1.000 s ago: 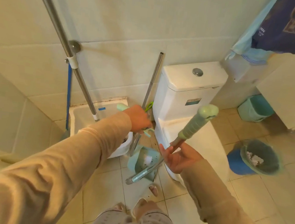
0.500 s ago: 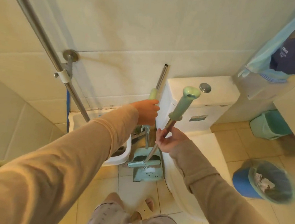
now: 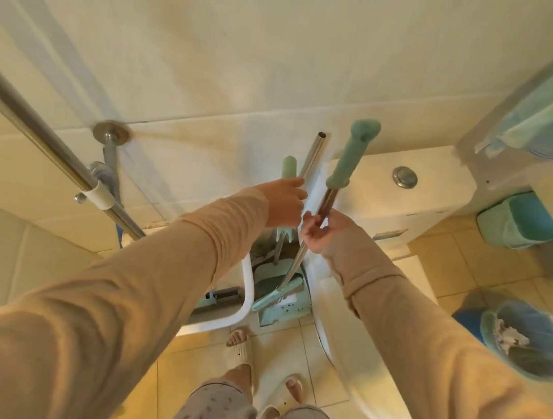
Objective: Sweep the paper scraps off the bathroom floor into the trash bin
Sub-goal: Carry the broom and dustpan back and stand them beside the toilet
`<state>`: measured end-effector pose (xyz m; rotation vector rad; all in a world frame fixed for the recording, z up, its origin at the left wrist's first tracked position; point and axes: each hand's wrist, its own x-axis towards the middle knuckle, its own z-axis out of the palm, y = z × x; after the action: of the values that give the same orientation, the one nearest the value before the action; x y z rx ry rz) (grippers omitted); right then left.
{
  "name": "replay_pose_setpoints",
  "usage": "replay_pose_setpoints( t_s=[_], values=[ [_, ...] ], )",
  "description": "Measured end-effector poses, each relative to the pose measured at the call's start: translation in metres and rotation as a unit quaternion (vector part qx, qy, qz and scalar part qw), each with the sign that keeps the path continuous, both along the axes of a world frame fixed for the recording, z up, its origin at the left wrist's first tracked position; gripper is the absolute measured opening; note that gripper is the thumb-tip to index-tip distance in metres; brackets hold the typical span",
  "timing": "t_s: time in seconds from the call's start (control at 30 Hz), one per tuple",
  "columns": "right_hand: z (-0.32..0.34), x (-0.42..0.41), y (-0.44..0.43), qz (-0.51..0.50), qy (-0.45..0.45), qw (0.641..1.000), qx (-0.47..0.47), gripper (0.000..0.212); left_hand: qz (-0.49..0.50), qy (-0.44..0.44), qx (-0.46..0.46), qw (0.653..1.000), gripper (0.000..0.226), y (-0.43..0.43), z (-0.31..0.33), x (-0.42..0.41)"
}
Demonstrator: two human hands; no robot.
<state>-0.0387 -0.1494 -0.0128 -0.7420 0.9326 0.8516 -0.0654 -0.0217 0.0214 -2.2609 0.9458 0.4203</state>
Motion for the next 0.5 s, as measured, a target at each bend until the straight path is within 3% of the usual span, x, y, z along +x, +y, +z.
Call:
replay_pose_setpoints(
  t_s=[0.5],
  values=[
    [0.005, 0.022, 0.063, -0.177, 0.032, 0.984, -0.006, 0.039, 0.093, -0.087, -0.084, 0.988, 0.027, 0.047, -0.026, 0.037]
  ],
)
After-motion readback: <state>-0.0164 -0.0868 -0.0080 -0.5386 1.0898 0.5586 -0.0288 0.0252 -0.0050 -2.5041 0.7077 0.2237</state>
